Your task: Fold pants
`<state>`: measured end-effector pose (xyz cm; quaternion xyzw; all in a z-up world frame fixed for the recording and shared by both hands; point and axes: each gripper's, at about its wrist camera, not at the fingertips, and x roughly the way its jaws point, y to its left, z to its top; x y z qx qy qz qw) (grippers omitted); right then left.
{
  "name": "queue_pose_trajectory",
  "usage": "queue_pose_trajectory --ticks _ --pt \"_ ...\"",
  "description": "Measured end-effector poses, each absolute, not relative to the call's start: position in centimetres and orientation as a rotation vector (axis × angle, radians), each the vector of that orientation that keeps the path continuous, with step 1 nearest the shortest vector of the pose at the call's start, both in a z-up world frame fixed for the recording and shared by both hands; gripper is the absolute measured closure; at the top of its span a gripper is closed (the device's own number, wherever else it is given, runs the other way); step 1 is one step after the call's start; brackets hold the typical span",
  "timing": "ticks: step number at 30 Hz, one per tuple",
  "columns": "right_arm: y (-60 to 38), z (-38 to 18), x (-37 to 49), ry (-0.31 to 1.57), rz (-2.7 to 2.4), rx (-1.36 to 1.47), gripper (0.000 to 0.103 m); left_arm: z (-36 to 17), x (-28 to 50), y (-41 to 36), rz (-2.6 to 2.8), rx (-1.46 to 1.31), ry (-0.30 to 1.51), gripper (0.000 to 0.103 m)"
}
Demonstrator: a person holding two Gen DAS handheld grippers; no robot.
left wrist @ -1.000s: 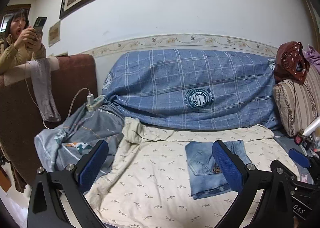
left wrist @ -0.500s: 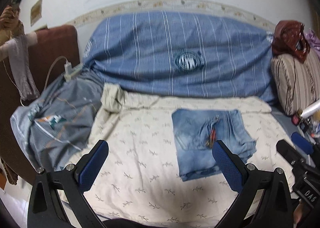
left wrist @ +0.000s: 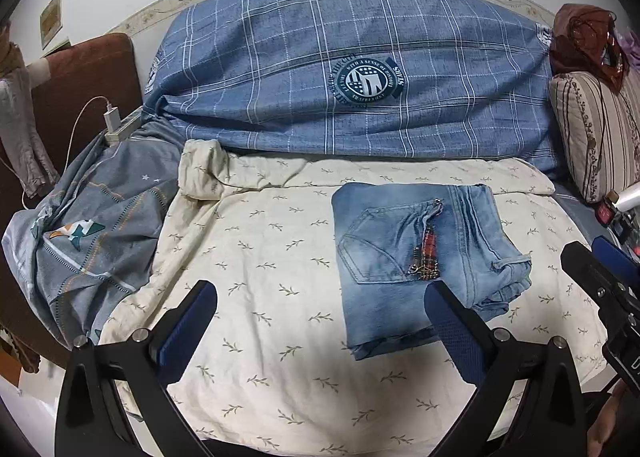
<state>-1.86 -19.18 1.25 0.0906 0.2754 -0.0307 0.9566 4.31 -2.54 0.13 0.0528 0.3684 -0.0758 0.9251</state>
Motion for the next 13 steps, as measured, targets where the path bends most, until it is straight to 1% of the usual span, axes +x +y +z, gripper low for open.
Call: queue_pose_trajectory --ticks 13 --pt "-19.41 0.39 -0.83 0.577 -0.064 0.184 0.029 -0.30 5.33 -2.98 -0.153 0.115 0.764 0.000"
